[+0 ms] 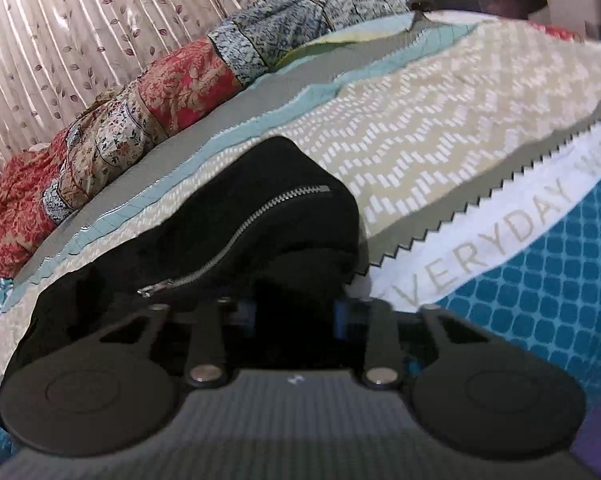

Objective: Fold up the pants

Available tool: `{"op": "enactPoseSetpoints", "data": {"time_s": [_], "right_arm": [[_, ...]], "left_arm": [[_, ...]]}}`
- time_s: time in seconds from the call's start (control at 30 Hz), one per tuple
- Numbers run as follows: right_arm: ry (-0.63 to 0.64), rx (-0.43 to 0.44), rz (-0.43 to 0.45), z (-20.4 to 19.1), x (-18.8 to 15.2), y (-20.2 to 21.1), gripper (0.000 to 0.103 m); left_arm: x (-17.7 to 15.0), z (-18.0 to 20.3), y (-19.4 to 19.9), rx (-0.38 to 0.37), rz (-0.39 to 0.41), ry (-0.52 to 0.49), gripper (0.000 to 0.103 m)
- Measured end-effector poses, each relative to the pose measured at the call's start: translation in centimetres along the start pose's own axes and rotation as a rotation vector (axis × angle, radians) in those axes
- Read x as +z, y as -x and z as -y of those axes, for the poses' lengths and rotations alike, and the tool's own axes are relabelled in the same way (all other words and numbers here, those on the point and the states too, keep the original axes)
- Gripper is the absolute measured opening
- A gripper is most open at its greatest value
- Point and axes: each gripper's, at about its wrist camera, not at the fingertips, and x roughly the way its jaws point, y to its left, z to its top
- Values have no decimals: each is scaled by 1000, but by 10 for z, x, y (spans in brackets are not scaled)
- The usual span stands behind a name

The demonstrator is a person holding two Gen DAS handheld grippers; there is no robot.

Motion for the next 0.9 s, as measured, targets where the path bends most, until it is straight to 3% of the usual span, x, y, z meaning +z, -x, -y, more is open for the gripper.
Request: {"op": "enactPoseSetpoints", "data": {"time_s": [0.3,0.63,0.7,0.77,0.83,0.87,0.9], "right_arm": [[111,43,57,-29,5,10,25],[-186,116,-11,27,5,-3,40],[-216,122,-23,33,3,-8,51],[-247,128,-49,38,-2,-17,54],[-233,127,-50,34,-3,-14,47],[-209,130,-63,30,-1,-12,30],[-192,126,-62,26,1,-9,26]], "left_arm": [[2,-1,1,-10,0,13,94],[2,-3,-1,-12,-9,28,94],[1,-2,-1,-11,-9,23,95],[2,-2,-1,-11,-11,23,95],[2,-2,0,-13,-11,24,95],[3,-3,0,-17,-10,27,95],[5,-4,1,-22,-7,31,95]]}}
